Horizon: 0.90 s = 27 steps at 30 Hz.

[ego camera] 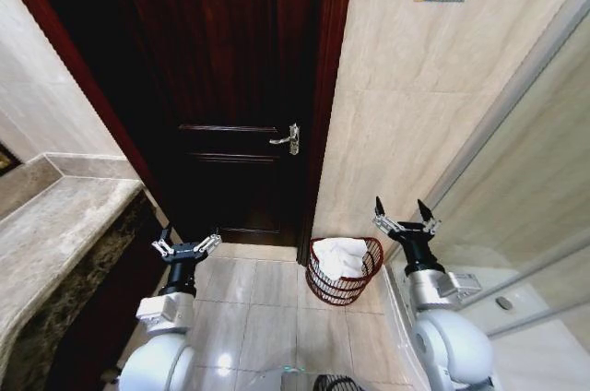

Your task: Discard the used towel into the hamper.

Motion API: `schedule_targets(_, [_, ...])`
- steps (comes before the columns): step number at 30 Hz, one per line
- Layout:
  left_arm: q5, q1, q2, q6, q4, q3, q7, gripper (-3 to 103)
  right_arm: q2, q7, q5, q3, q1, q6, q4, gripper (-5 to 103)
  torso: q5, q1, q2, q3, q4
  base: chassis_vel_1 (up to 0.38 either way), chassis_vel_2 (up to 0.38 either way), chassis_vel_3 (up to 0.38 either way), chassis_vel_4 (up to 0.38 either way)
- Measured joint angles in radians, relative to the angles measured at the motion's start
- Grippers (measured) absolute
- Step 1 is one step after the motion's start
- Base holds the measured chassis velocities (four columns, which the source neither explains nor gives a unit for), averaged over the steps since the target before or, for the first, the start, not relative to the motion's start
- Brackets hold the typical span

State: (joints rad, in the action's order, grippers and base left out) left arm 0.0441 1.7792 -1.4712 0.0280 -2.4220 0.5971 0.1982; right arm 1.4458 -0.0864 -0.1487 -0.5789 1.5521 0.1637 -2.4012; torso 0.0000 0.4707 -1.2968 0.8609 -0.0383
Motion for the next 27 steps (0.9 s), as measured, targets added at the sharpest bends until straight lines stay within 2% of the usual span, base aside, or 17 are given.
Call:
schedule_targets(15, [0.000, -0.002, 0.001, -0.001, 0.000, -0.005, 0.007, 100, -0.002, -0.004, -0.003, 0.002, -0.005, 0.006, -0.005, 100, 0.0000, 0.037, -0.083, 0.045, 0.0000, 0.000, 0.000, 0.000, 0.000])
schedule_targets(17, [0.000, -0.004, 0.002, -0.021, 0.004, -0.010, 0.009, 100, -0.003, -0.006, -0.006, 0.001, -0.005, 0.007, -0.006, 100, 0.0001, 0.044, -0.098, 0.054, 0.0000, 0.000, 0.000, 0.000, 0.000])
schedule_targets(27, [-0.002, -0.003, 0.000, -0.034, 0.007, -0.024, 0.023, 100, -0.006, -0.009, -0.011, 0.001, -0.002, 0.030, -0.017, 100, 0.0000, 0.047, -0.104, 0.058, 0.0000, 0.000, 0.000, 0.000, 0.000])
